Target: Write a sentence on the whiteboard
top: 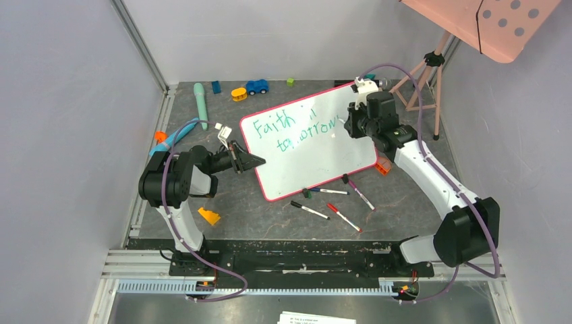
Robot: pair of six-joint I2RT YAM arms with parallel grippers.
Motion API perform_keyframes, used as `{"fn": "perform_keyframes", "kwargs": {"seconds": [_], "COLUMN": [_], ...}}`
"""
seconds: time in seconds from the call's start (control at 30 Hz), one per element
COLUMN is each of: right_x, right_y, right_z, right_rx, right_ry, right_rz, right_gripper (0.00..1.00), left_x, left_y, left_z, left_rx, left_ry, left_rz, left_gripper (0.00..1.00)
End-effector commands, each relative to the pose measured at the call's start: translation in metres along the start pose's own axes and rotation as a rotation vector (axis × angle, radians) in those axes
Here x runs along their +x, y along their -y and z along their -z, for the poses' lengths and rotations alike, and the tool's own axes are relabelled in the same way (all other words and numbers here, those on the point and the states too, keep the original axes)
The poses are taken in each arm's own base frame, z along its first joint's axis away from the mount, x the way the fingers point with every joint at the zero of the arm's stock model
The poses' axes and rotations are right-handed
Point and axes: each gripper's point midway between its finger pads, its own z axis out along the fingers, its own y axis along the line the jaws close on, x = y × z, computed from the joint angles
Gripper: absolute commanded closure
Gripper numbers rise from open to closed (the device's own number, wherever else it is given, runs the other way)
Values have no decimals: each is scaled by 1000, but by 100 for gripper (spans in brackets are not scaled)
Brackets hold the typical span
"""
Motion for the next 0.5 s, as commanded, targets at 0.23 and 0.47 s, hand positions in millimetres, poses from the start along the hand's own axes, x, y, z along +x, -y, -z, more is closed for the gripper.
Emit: {"fn": "perform_keyframes", "kwargs": {"seconds": [0.23, 0.47], "right_x": [-36, -29], "right_y": [2, 15], "right_z": [32, 23], "right_rx": [-21, 31], "right_ry": [94, 69], "right_rz": [17, 5], "right_gripper": [100, 100], "left_x": [18, 17], "left_y": [11, 11], "left_z": [-1, -1], "left_rx": [105, 106], "left_ry": [-80, -81], "left_rz": [-155, -155], "left_gripper": [98, 98]}}
